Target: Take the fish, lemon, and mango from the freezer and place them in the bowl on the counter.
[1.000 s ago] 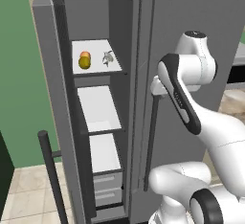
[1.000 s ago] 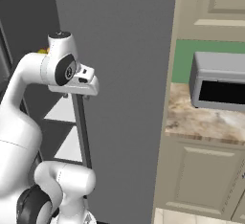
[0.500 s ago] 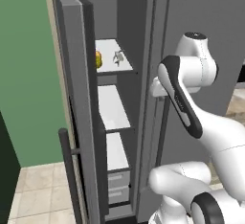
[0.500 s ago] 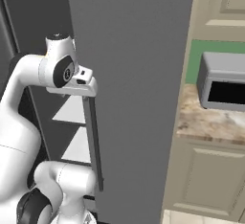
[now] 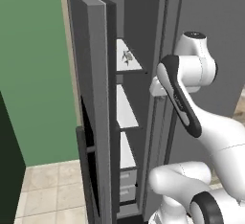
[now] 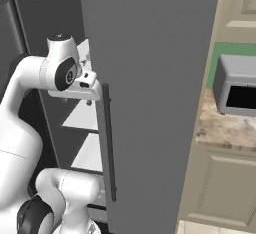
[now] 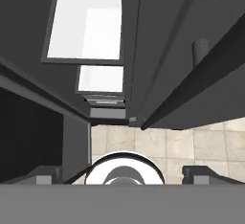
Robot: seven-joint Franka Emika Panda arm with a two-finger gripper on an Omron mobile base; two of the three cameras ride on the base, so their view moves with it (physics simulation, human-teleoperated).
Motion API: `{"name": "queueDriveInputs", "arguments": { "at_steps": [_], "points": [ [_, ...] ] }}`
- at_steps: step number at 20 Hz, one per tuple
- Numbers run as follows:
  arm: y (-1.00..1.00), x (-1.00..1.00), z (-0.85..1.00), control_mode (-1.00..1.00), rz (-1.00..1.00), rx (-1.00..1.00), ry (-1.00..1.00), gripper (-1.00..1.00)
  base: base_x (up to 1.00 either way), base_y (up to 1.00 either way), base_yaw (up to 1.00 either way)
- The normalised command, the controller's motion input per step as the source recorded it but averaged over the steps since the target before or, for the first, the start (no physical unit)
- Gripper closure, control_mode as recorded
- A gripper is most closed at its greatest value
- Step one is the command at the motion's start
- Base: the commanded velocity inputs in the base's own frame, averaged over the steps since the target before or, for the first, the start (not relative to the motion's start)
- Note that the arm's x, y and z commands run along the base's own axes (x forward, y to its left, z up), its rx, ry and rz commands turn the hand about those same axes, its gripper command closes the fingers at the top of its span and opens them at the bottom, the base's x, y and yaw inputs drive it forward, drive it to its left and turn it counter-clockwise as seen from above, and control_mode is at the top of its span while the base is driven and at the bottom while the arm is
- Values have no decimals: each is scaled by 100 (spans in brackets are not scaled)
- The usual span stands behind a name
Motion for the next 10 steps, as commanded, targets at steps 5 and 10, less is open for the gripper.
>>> {"name": "queueDriveInputs", "arguments": {
  "at_steps": [5,10],
  "points": [
    [0,0,0,100,0,0,0,-100,2,38,0],
    [0,0,0,100,0,0,0,-100,19,39,0]
  ]
}}
